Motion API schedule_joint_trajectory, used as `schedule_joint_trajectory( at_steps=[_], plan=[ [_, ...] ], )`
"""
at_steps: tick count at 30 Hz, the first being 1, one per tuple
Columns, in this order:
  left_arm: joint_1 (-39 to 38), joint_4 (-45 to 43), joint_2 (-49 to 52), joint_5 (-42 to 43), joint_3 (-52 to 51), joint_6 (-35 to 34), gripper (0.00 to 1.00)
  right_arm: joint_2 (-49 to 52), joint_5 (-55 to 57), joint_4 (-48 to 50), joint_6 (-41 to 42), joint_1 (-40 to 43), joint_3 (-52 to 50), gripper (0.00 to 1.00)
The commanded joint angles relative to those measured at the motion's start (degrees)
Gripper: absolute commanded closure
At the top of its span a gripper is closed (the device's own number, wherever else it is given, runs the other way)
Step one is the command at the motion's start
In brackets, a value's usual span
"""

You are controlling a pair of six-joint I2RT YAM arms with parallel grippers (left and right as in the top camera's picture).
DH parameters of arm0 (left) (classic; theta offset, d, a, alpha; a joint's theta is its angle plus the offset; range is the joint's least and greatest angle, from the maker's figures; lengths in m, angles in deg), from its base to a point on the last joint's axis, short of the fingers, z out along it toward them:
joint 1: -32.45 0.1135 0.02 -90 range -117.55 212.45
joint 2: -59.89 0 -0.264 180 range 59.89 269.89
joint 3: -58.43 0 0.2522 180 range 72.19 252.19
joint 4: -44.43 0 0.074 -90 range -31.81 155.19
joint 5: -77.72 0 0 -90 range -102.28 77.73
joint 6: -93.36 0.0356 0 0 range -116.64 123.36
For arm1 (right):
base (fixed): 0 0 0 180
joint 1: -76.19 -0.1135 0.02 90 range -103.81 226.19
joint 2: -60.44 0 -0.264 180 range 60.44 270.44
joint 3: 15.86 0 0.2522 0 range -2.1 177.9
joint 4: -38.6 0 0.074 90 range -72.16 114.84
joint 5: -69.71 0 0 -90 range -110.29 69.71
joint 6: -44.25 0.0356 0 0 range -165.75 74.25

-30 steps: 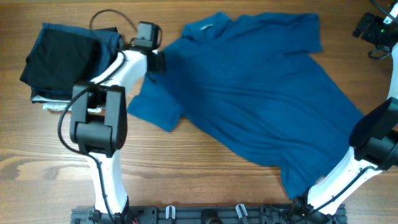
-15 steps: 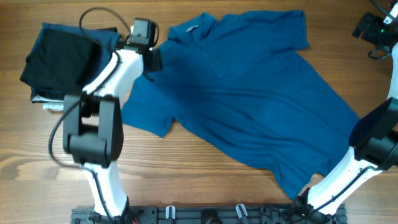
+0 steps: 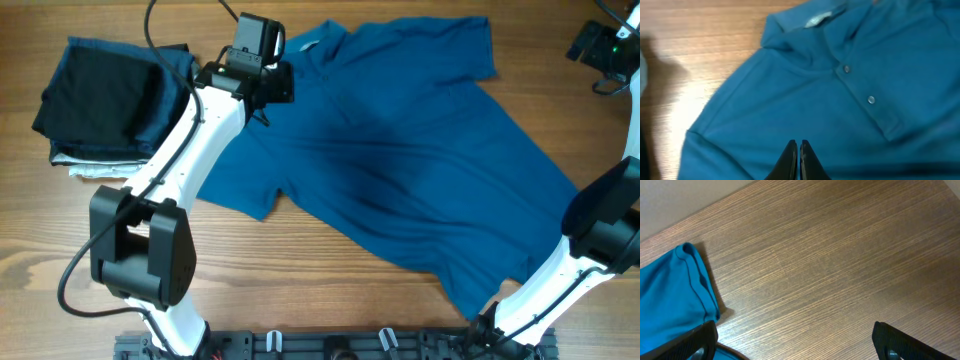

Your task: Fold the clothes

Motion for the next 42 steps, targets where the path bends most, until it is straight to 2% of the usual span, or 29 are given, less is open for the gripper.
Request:
schedule_joint_trajectory(
  at_steps=[1, 8, 10, 13, 14, 16, 17, 18, 20, 21, 27, 30, 36, 42],
  plan=[
    [0.26, 2.19, 0.44, 2.69, -0.11, 0.70, 0.96, 0.50, 0.35, 0.09, 0.57, -0.02, 0.00, 0.00],
    [0.37, 5.49, 0.44, 2.64, -0.15, 0.70, 0.92, 0.50, -0.81, 0.04, 1.60, -0.04, 0.00, 0.00],
    [0.37, 5.44, 0.46, 2.64, -0.15, 0.70, 0.85, 0.46, -5.16, -4.39, 4.74, -0.02, 0.00, 0.00],
    [0.37, 4.85, 0.46, 2.67, -0.15, 0.66, 0.87, 0.48, -5.35, -14.51, 3.02, 0.02, 0.00, 0.01],
    [0.37, 4.85, 0.46, 2.67, -0.15, 0.63, 0.88, 0.46, -4.15, -16.79, 3.32, 0.04, 0.00, 0.06],
    [0.37, 5.01, 0.46, 2.69, -0.15, 0.48, 0.88, 0.46, -1.66, -22.69, 4.37, 0.04, 0.00, 0.66],
    [0.33, 5.16, 0.46, 2.67, -0.15, 0.48, 0.88, 0.48, 1.62, -26.47, 8.26, 0.09, -0.07, 0.88],
    [0.33, 5.20, 0.46, 2.67, -0.26, 0.48, 0.87, 0.48, 4.81, -29.90, 12.66, 0.17, -0.07, 0.96],
    [0.33, 5.57, 0.46, 2.67, -0.31, 0.50, 0.87, 0.48, 9.33, -36.76, 20.39, 0.31, -0.17, 0.96],
    [0.33, 5.79, 0.46, 2.67, -0.33, 0.50, 0.87, 0.48, 9.66, -38.16, 21.51, 0.31, -0.63, 0.96],
    [0.33, 6.84, 0.55, 2.69, -0.37, 0.50, 0.89, 0.48, 10.05, -35.41, 21.38, 0.72, -7.43, 0.96],
    [0.33, 6.86, 0.55, 2.69, -0.37, 0.50, 0.88, 0.50, 10.16, -32.28, 21.38, 1.57, -13.11, 0.96],
    [0.33, 6.84, 0.55, 2.69, -0.37, 0.50, 0.88, 0.52, 10.38, -18.84, 20.79, 2.60, -25.27, 0.96],
    [0.33, 6.82, 0.55, 2.69, -0.37, 0.50, 0.88, 0.59, 10.03, -10.40, 20.74, 2.60, -30.34, 0.96]
  ],
)
